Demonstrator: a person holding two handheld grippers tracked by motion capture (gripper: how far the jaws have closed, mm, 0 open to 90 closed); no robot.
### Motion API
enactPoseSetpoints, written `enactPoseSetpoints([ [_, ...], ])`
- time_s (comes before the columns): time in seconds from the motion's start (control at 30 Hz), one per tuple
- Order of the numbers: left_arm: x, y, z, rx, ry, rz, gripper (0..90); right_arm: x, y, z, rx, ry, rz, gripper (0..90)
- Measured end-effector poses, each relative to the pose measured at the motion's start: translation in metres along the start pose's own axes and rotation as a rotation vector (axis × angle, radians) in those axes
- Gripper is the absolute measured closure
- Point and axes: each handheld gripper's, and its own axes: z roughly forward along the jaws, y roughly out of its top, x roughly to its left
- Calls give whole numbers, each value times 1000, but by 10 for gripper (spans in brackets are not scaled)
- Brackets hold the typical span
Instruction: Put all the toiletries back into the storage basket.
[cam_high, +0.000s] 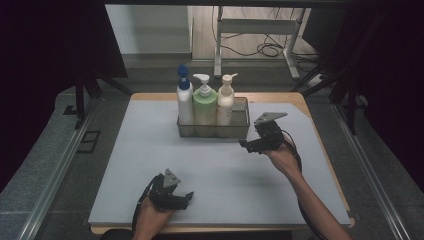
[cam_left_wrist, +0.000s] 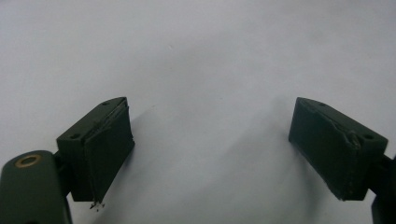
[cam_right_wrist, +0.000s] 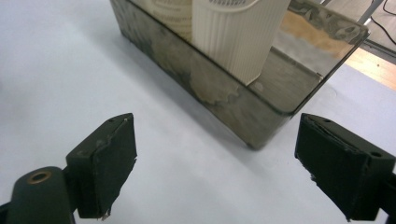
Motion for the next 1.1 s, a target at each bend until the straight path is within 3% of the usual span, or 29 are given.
enactPoseSetpoints([
  [0.37, 0, 0, 0, 0, 0, 0, 128, 10, -22, -13, 23, 28, -28, 44],
  [0.73, 0, 0, 0, 3, -1, -3, 130, 13, -48, -28, 31, 10, -23, 31],
  [1.1, 0, 0, 0, 2, 1, -3, 130, 17, -88, -46, 29, -16, 3, 30],
])
